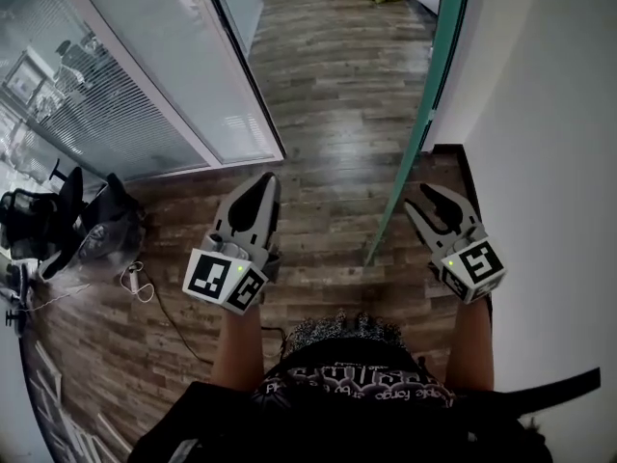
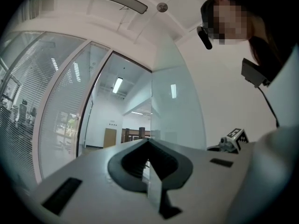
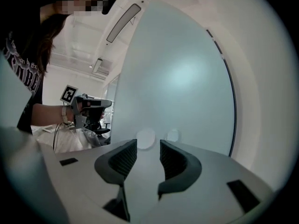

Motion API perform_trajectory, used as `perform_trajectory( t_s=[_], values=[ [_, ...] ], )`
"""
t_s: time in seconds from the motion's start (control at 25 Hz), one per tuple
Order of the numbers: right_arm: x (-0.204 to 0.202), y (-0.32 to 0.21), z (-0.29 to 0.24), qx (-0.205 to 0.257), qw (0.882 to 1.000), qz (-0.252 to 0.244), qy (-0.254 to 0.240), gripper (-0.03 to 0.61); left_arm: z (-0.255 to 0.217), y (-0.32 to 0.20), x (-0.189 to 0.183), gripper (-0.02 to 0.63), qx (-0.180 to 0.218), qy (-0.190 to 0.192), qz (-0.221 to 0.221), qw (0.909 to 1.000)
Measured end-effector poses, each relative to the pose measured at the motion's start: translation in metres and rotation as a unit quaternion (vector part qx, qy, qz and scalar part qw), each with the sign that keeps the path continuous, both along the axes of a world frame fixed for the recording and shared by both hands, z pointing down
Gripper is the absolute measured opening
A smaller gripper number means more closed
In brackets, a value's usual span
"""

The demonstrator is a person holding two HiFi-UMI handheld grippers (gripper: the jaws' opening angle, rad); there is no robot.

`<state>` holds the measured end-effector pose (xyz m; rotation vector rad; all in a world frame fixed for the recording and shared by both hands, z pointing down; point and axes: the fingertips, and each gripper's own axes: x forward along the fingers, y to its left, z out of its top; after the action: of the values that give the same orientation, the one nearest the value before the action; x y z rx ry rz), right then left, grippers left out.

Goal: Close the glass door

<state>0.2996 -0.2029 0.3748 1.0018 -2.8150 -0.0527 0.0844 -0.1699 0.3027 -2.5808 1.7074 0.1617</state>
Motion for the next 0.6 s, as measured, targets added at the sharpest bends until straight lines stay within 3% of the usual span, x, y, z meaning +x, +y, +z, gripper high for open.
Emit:
perform_trajectory(
  t_s=[0.12,0.36,0.6],
  values=[
    [0.007,-0.023,0.011,-0.018,1.0,-0.024,-0.004,0.137,0.001,0.006,-0.004,-0.006,-0.004,-0.004,-0.017,0.9998],
    [-0.013,-0.038,0.003,-0.033,0.992,-0.119,0.011,0.138,0.005,0.023,-0.027,-0.006,-0.015,0.001,-0.065,0.9977],
    [-0.029,-0.046,0.01,-0.046,0.991,-0.125,0.032,0.138,0.008,0.046,-0.048,-0.006,-0.015,0.012,-0.112,0.9936]
  ],
)
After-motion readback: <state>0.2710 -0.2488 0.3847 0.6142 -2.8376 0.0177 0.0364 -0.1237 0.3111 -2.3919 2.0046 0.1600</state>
